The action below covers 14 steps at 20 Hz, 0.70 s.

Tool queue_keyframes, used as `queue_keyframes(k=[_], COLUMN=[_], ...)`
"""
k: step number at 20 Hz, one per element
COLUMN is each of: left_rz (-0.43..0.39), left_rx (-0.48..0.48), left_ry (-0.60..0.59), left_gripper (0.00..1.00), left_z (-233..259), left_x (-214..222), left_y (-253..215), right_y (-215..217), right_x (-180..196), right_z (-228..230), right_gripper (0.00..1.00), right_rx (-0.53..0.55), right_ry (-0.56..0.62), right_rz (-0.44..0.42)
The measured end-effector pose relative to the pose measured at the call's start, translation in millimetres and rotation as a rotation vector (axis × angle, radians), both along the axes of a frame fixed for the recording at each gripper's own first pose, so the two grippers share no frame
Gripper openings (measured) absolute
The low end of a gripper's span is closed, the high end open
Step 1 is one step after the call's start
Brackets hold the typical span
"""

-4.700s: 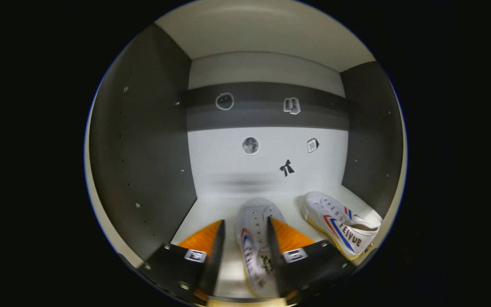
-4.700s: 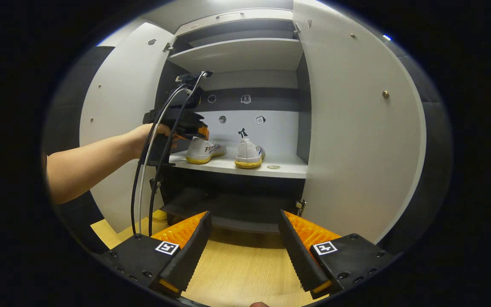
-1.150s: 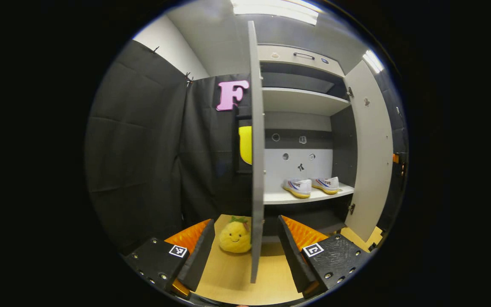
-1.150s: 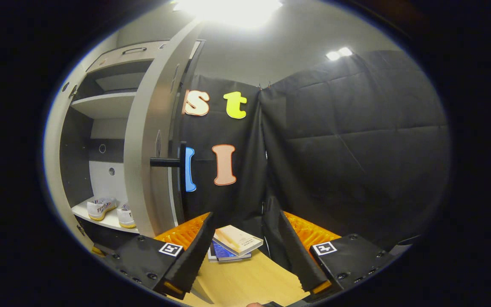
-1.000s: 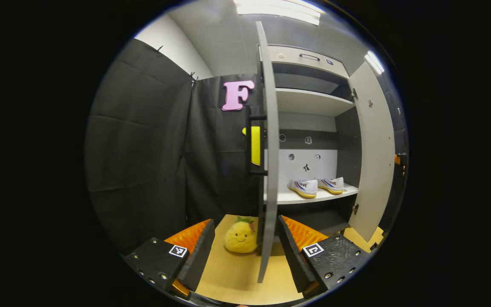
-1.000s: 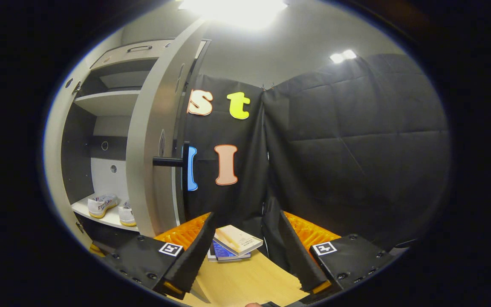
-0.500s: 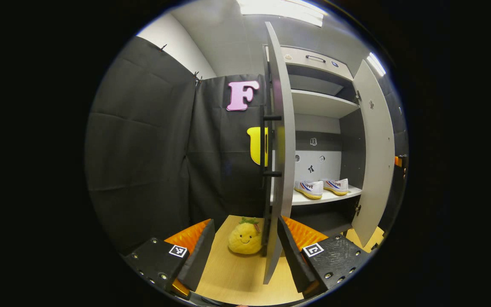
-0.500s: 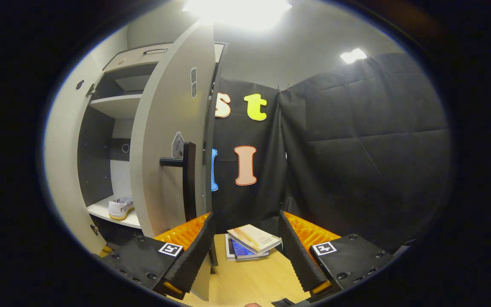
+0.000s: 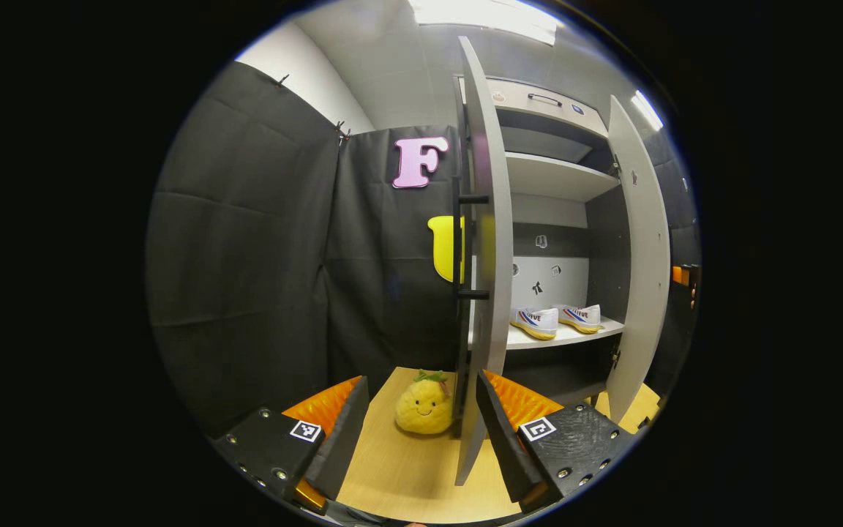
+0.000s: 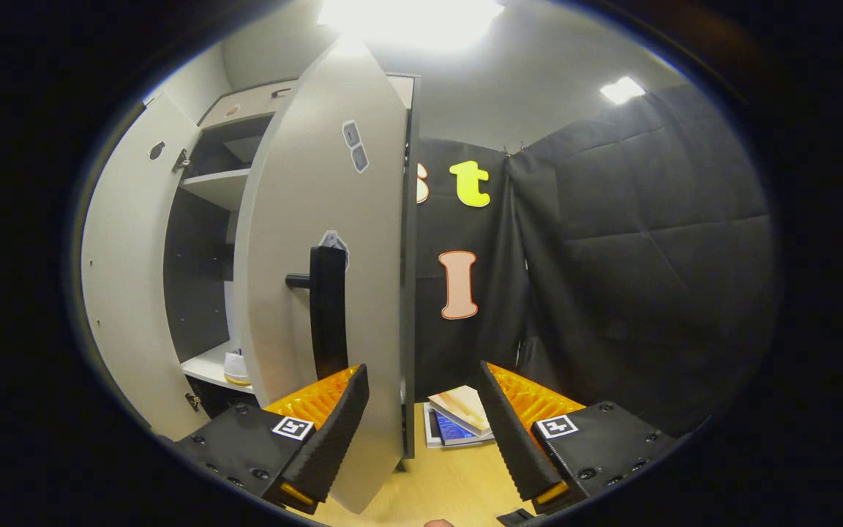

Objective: Grab one shoe with the right hand and put it into the shoe cabinet, grab the other shoe with the left hand and put it into the shoe cabinet; then close the right door with the right hand and the left door with the left hand.

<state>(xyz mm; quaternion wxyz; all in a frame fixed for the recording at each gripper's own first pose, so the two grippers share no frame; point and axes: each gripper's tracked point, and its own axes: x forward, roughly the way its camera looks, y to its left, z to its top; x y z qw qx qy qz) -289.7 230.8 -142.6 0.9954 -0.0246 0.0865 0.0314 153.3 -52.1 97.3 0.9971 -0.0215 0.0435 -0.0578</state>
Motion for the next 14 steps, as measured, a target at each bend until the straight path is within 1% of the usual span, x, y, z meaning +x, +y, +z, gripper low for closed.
queue_keyframes(k=[8, 9, 10, 14], left_rz=[0.057, 0.064, 0.070, 0.092], left_rx=[0.008, 0.008, 0.005, -0.004], left_ry=[0.011, 0.014, 0.017, 0.023], left_gripper=[0.79, 0.79, 0.79, 0.79], left_z=[-1, -2, -3, -2], left_x=[-9, -11, -12, -6], left_y=[18, 20, 20, 28], right_y=[47, 51, 53, 53], right_x=[19, 21, 24, 24], right_z=[-7, -8, -9, -14], right_gripper=[0.95, 0.95, 0.92, 0.94], right_rx=[0.013, 0.011, 0.009, 0.019], right_ry=[0.006, 0.007, 0.008, 0.011], right_rz=[0.127, 0.135, 0.141, 0.146])
